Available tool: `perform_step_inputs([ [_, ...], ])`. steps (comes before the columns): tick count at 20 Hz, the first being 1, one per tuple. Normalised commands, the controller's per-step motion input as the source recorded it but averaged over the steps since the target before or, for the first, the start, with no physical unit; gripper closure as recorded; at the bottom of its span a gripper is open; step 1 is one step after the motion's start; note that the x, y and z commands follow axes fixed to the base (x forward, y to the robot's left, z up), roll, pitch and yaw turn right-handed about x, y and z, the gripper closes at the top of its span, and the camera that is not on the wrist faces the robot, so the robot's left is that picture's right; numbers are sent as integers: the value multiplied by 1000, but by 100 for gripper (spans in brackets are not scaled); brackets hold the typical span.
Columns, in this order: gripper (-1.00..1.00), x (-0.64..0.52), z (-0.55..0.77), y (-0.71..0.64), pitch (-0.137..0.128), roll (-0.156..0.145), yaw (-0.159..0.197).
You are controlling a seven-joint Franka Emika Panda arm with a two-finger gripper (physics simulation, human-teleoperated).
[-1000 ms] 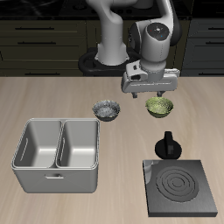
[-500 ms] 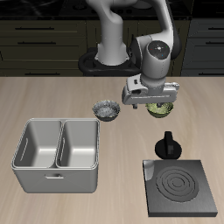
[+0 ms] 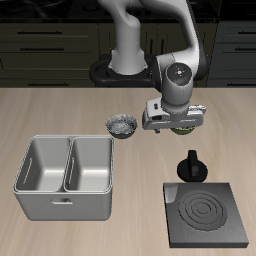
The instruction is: Place the green bowl on the flat stove
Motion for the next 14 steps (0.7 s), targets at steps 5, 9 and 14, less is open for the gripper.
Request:
perform_step_inputs([
  [5,-100,-46,-289,-4,55,17,-29],
  [9,-100,-75,-199,-62,62,10,-23],
  [14,100,-38,-65,19,-8,60,-26],
])
